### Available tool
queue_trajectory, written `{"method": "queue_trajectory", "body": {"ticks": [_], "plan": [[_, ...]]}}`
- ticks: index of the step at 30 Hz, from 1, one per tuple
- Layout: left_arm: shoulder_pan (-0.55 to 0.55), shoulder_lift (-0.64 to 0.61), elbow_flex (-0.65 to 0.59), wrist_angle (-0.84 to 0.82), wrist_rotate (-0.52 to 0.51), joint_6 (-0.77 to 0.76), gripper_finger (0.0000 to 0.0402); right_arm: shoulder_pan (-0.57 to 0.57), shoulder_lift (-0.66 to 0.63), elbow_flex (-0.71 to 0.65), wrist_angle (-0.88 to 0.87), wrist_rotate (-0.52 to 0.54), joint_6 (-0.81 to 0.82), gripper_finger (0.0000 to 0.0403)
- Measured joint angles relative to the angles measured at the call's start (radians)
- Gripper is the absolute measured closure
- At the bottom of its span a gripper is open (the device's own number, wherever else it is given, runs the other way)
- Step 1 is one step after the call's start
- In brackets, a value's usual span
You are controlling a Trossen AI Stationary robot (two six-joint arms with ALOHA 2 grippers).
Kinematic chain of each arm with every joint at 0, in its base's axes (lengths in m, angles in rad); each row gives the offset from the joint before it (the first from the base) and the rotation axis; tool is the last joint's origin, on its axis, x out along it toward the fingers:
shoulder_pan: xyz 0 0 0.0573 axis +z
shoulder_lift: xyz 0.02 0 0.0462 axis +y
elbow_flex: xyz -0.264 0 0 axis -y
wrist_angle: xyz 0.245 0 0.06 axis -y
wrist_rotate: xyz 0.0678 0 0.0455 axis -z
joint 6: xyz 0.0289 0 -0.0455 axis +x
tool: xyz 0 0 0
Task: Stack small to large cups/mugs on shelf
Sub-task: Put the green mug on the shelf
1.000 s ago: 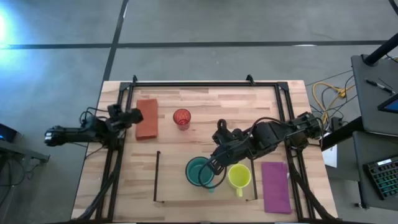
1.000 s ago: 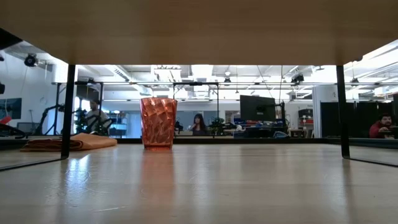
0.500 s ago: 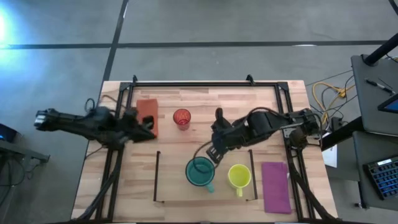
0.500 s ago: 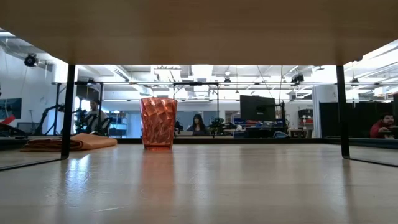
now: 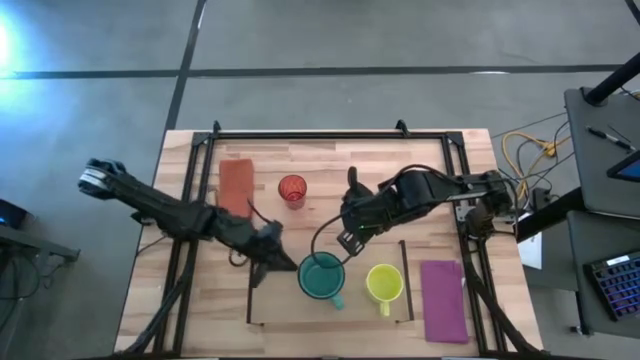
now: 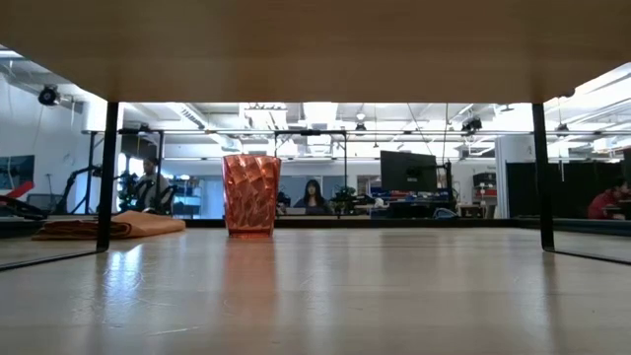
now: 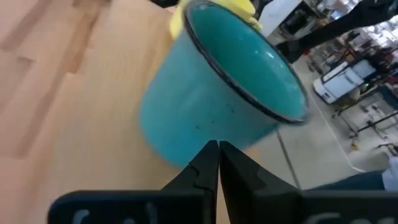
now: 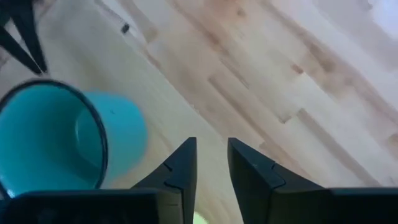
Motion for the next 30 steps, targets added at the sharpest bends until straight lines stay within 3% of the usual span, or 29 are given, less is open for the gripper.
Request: {"method": "queue_trajectory", "body": {"ticks": [5,19,30], "plan": [[-0.02,0.061,0.003,0.122,-0.005,-0.044,0.0402,0.0,0.029,-0.013,0.065,-0.042,-0.027,0.0327],[-0.064,0.124,0.006,0.148,-0.078,-0.1,0.0402,0.025,0.105,-0.021,0.119,-0.119,-0.093,0.0329],[-0.065,0.133,0.006,0.161,-0.133,-0.099,0.0402,0.086,0.101,-0.021,0.134,-0.129,-0.05,0.0335]]}}
